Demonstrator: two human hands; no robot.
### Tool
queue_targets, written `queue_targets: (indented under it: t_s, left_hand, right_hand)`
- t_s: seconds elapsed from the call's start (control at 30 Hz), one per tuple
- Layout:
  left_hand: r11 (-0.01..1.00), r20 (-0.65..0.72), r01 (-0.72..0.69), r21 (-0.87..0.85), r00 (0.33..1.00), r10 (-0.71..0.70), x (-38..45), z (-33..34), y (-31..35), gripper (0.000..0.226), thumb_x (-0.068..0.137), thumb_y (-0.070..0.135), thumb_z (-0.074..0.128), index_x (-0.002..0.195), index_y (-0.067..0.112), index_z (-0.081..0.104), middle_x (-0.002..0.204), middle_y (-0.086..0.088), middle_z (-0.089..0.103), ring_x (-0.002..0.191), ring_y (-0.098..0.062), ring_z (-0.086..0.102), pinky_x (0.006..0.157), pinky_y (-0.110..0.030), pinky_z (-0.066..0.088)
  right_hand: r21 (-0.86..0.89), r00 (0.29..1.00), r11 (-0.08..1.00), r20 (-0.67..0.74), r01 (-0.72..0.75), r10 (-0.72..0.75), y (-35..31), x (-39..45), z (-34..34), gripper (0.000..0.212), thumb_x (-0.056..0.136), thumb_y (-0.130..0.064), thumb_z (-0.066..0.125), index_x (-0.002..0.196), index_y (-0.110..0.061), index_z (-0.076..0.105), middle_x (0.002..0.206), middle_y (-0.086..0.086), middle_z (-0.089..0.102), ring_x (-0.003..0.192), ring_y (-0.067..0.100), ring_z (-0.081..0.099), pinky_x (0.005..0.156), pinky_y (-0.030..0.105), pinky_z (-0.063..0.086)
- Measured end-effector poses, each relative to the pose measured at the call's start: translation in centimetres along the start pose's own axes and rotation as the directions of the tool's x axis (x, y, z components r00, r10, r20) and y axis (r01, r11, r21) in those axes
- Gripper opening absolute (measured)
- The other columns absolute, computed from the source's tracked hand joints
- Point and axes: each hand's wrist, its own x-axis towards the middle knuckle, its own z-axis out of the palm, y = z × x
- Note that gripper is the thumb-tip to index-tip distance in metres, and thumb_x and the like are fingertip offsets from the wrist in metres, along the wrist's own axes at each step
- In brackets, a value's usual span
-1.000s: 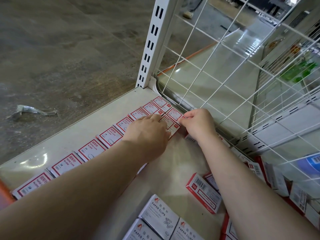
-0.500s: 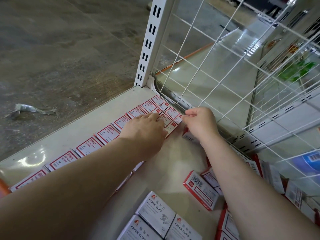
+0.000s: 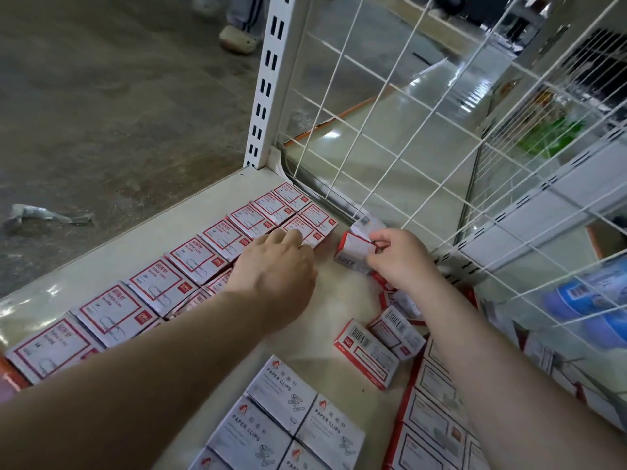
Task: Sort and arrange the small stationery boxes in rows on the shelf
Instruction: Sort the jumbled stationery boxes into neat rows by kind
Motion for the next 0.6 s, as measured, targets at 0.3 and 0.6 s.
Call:
queue_targets:
  t_s: [0.3,0.6]
  left_hand:
    - [0.995,-0.002,0.048,-0.088,0.999,-0.048,-1.1,0.5,0.2,0.035,0.098,0.028,0.03,0.129,0.021,0.044,0.135,0.002,0.041,0.126,-0.019,0.036,0.104,-0.033,0.033]
    - [0.973,0.004,0.112,-0.2,0.994,-0.113,-3.2,-1.1,2.8,0.036,0.096,0.022,0.039,0.131,0.02,0.046,0.13,-0.001,0.047,0.119,-0.02,0.044,0.098,-0.033,0.039]
  right_hand:
    - [-0.027,1.0,1.0,-0.029,0.011,-0.011,-0.2,-1.3,0.4,0.038,0.075,-0.01,0.07,0.113,-0.009,0.064,0.11,0.01,0.066,0.101,0.024,0.061,0.083,0.025,0.045]
    - [0.165,0.994,0.986,-0.109,0.037,-0.019,-0.5,-4.5,-1.7,0.033,0.078,-0.013,0.069,0.111,-0.011,0.066,0.095,0.0,0.065,0.083,0.014,0.059,0.066,0.023,0.047]
